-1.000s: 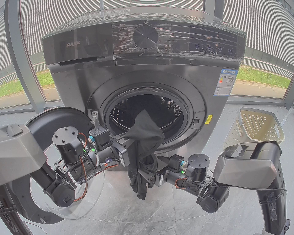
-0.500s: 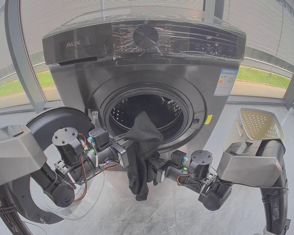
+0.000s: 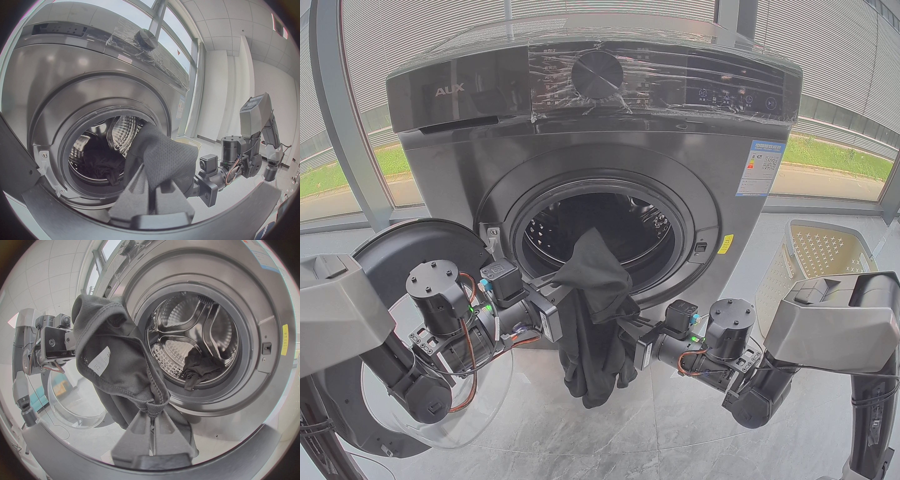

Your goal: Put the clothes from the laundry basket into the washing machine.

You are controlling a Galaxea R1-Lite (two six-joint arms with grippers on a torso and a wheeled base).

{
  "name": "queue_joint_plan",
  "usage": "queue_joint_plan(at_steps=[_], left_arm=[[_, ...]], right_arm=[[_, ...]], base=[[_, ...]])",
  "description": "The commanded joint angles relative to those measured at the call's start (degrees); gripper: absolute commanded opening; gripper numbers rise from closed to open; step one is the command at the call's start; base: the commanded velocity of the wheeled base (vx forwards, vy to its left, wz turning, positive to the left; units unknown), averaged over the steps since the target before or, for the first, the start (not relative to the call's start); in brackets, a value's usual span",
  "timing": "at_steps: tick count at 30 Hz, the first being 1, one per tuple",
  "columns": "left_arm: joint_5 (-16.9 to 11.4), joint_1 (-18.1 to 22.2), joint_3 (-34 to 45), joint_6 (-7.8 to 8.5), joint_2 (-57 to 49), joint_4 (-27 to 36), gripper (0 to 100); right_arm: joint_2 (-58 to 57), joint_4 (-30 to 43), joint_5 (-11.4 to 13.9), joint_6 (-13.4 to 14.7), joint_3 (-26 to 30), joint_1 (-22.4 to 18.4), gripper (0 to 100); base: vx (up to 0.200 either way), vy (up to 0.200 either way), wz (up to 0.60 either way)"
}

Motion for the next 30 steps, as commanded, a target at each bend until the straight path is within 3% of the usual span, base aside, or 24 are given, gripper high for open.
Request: queue_joint_plan(at_steps=[1,19,30], left_arm=[[-0.1,0.0,0.1,-0.09,-0.2,0.0,0],[-0.1,-0.4,-0.1,-0.09,-0.2,0.0,0],[-0.1,-0.4,0.1,-0.09,-0.3,0.0,0]], right_arm=[[-0.4,0.0,0.1,-0.1,-0.1,0.0,100],[2.7,0.1,-0.1,-0.1,-2.4,-0.8,100],[7.3,0.1,-1.8,0.0,-6.6,0.2,100]], base=[[0.0,0.0,0.0],[0.0,0.0,0.0],[0.0,0.0,0.0]])
